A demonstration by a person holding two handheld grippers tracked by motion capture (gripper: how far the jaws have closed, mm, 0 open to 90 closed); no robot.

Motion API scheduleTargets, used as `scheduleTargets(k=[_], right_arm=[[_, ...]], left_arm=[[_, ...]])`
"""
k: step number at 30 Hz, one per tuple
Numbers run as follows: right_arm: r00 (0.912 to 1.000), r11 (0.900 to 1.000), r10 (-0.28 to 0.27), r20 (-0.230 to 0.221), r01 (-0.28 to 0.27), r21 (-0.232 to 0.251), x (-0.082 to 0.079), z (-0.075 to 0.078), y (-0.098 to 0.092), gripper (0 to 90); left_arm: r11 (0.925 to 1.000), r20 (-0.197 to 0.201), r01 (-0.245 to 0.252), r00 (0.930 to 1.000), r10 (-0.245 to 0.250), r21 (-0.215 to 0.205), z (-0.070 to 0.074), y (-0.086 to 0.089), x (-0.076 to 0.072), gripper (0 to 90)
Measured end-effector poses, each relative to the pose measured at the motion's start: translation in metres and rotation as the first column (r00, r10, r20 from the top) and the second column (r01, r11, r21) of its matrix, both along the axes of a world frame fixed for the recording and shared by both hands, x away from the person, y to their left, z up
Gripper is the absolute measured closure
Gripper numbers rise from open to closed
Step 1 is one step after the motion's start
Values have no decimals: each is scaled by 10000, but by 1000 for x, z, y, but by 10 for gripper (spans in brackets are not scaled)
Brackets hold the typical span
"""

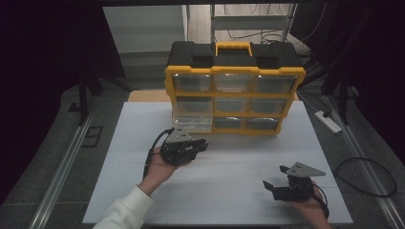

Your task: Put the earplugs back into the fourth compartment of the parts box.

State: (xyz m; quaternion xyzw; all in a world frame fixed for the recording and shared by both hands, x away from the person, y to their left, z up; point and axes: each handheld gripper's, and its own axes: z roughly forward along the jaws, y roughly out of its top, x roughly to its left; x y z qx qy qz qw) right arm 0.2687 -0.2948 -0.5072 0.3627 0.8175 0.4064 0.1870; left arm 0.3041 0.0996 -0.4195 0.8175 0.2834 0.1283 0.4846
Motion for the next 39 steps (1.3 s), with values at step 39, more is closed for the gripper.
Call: scheduleTargets(k=[39], right_arm=[[10000,10000,8,6,-8,-38,0,0,0,137]], left_arm=[[9924,856,-972,9909,1036,-758,74,17,47,783]])
